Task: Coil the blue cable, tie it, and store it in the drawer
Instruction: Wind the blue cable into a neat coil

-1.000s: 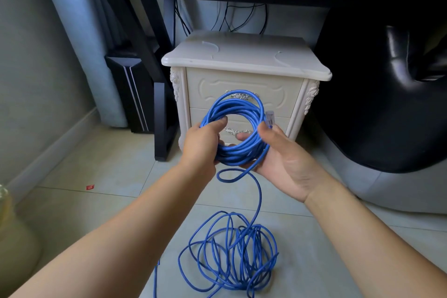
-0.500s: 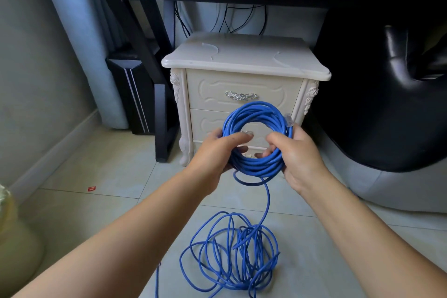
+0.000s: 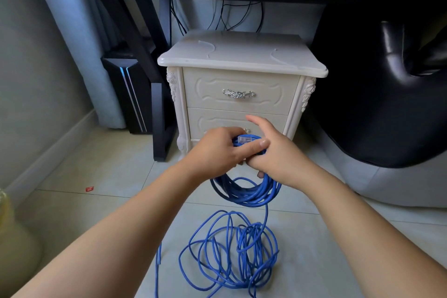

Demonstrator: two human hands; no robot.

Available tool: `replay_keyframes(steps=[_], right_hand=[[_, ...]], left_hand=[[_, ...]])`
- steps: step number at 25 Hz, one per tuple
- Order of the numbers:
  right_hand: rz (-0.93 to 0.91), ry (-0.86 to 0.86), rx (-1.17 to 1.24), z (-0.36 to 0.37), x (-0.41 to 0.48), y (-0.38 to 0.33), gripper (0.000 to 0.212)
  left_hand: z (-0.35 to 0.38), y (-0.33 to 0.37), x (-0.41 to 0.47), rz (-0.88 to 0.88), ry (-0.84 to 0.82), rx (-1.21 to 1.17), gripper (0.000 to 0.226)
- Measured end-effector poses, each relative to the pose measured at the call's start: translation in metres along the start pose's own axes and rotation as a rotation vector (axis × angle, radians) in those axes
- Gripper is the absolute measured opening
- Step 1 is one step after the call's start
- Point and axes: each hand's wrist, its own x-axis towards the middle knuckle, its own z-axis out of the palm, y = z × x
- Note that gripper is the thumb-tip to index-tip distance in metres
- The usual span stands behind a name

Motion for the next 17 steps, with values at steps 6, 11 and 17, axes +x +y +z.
replay_keyframes(steps=[6,11,17], right_hand=[[0.083,0.045,0.298,-0.003,-0.001,-0.001,0.060],[0.244,0.002,0.757,0.013,0.001,0.002,0.024],[0.272,0.308,0.928,0.016,0.006,0.003,0.014]], left_hand=[[-0.001,-0.001,0.007,-0.105,0.200,-0.371,0.043],[-0.006,-0.003,0.011,-0.382,0.462,-0.690,0.038],[0.010,0.008,0.002,-0.486,0.316,-0.914,0.033]])
